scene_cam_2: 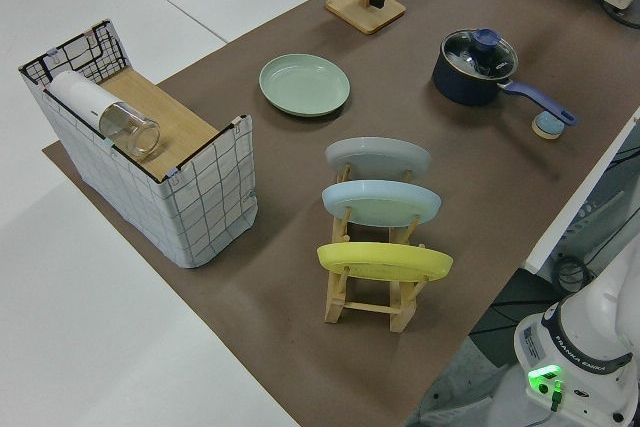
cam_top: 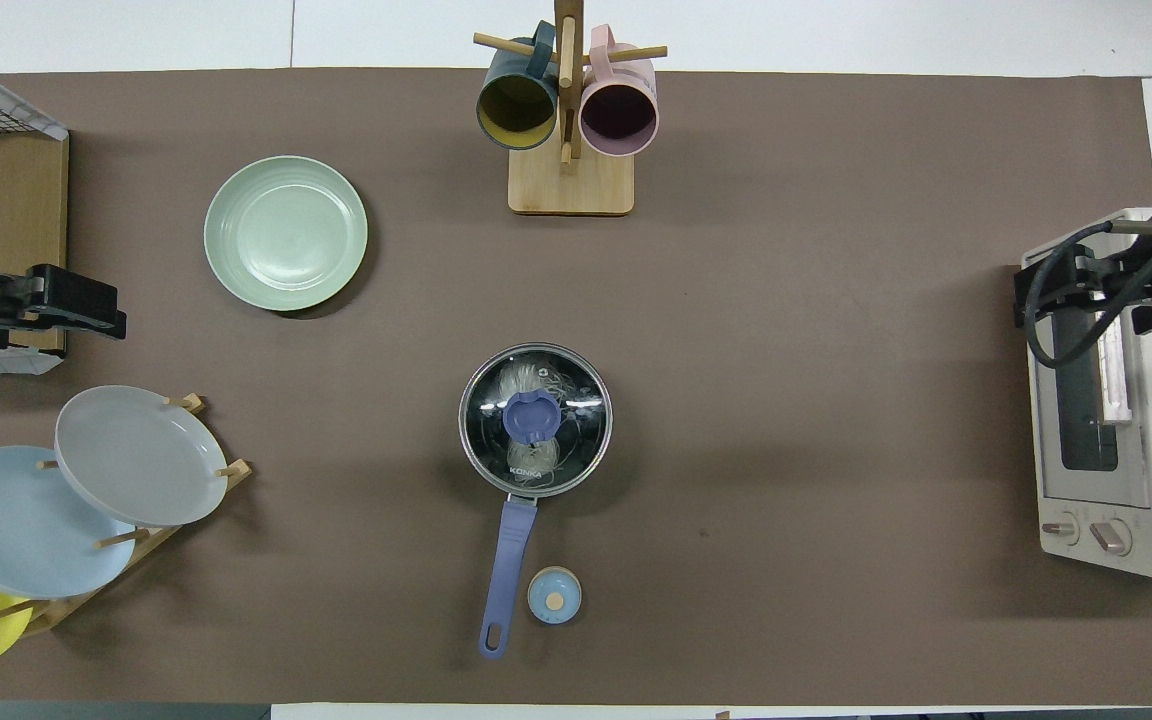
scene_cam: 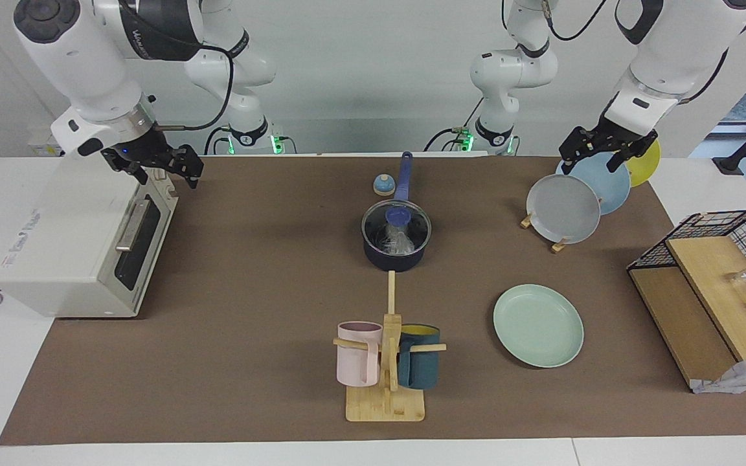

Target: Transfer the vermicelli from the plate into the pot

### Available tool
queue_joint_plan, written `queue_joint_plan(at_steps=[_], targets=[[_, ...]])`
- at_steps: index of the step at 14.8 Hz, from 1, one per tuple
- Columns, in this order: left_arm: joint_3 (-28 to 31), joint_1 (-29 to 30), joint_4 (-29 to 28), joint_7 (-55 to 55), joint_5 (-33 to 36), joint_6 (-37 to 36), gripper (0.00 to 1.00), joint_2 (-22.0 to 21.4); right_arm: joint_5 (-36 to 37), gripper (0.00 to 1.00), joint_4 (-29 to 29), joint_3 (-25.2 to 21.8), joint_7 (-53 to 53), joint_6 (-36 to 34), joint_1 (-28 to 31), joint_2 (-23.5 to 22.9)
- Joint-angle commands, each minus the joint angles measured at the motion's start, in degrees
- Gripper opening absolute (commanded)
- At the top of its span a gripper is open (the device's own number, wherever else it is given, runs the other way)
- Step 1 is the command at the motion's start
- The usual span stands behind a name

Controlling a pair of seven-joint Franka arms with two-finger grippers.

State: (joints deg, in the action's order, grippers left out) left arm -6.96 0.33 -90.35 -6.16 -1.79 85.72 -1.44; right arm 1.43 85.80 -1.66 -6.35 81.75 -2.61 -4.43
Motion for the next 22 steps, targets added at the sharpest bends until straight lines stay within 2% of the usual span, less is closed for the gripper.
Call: queue_joint_plan(at_steps=[1,9,12,17,22], targets=[[-0.5,0.6,-0.9,0.2,0.3,0.8,1.00,-0.6,-0.4,1.00,1.0,1.1,0.6,0.6,0.6,1.5],[-0.5,0.7,-0.9,0.2,0.4,1.0,1.00,-0.6,-0.5,1.00,3.5,1.0,1.2,1.0,2.2,4.2],[-0.5,0.7,-0.9,0.1,0.4,1.0,1.00,-0.6,-0.4,1.00,5.5,0.9,1.2,1.7,0.2,5.9],[-0.5,0.8,-0.8,0.1,0.4,1.1,1.00,-0.6,0.3,1.00,6.1,0.8,2.7,4.7,0.9,6.0],[-0.5,0.8,-0.8,0.2,0.4,1.1,1.00,-0.6,0.4,1.00,6.1,0.8,3.5,4.9,1.7,5.7]])
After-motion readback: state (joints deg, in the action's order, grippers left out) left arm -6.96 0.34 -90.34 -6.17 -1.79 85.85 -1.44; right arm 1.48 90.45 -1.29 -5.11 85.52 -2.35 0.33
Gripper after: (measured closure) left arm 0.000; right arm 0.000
